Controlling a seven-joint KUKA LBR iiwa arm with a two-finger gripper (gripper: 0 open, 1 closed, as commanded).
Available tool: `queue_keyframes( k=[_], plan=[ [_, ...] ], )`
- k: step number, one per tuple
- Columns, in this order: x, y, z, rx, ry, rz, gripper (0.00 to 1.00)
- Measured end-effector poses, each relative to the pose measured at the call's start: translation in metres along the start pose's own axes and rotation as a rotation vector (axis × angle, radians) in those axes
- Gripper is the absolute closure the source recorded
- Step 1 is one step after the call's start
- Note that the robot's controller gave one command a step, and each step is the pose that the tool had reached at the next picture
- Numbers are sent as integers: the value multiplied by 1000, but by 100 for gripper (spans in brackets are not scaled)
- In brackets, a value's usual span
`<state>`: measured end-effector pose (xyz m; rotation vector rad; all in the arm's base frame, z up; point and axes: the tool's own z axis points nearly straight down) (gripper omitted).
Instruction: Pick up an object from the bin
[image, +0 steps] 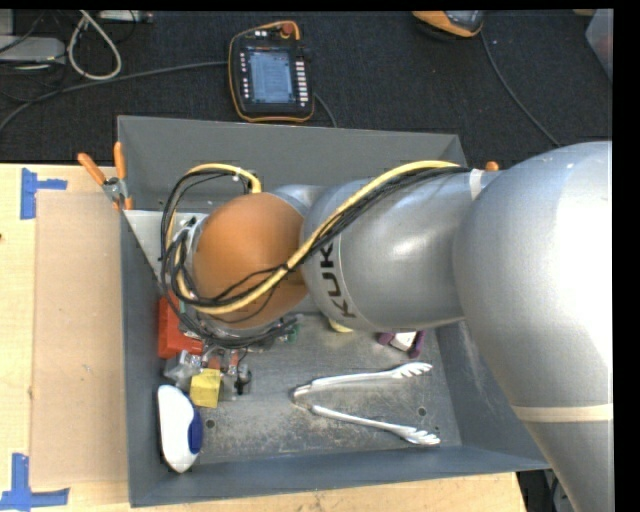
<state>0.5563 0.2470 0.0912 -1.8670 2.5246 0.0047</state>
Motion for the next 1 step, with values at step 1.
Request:
queue_keyframes(
  k=[1],
  plan=[
    [0,1,-31,-3,2,2,100]
  ],
)
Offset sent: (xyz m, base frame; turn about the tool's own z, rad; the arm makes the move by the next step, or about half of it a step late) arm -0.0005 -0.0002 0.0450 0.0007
